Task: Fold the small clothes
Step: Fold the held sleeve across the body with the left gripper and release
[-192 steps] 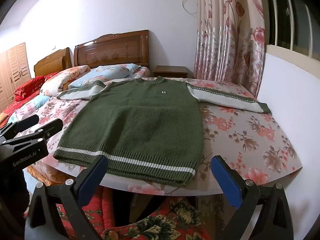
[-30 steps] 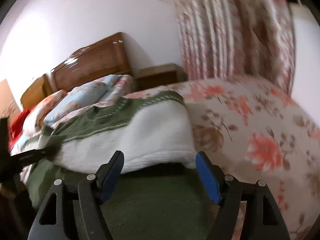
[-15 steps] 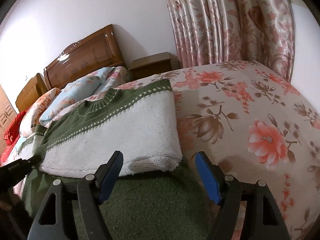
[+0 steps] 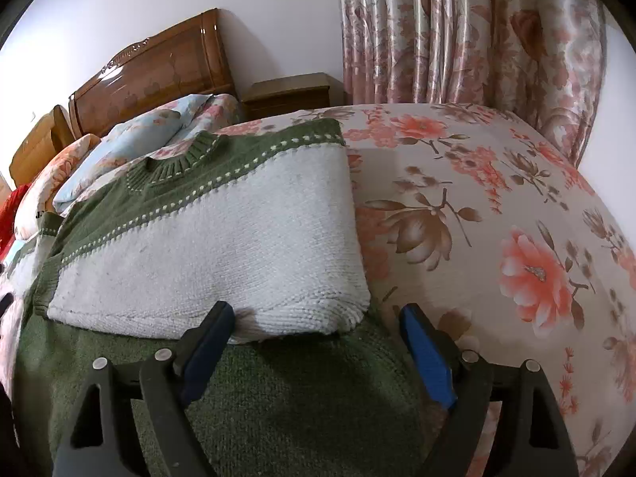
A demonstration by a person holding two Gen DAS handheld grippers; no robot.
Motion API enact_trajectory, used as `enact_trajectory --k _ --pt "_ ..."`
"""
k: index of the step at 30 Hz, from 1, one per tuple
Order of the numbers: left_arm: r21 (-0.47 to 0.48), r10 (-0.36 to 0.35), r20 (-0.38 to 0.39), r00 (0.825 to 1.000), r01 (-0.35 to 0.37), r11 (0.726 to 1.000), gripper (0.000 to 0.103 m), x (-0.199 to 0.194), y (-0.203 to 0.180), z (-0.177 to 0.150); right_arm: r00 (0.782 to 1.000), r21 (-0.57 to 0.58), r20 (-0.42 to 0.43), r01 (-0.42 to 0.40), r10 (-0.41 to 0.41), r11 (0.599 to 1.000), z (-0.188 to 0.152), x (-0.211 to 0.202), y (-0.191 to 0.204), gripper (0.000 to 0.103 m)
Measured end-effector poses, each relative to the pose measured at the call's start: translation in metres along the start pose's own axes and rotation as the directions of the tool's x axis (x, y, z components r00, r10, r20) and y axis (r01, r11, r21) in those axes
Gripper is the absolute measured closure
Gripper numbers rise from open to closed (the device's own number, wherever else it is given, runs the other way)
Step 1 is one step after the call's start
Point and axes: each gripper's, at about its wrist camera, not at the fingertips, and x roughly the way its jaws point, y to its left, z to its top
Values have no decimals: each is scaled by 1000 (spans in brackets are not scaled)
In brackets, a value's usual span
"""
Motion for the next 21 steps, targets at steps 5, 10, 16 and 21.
enact_trajectory --k 5,10,16,21 --pt "-197 46 -26 999 -50 979 44 21 75 72 1000 -2 1 -11 11 1000 -1 -1 3 0" --pt "-266 -83 -62 995 64 962 51 45 106 115 1000 -6 -1 -18 18 1000 -1 0 4 0" --pt "-274 -53 -71 996 31 961 95 53 116 112 1000 -4 2 -26 26 1000 -2 0 4 0" --pt "-204 -92 53 994 101 974 96 12 78 95 999 -4 4 -38 38 999 -2 -1 3 0"
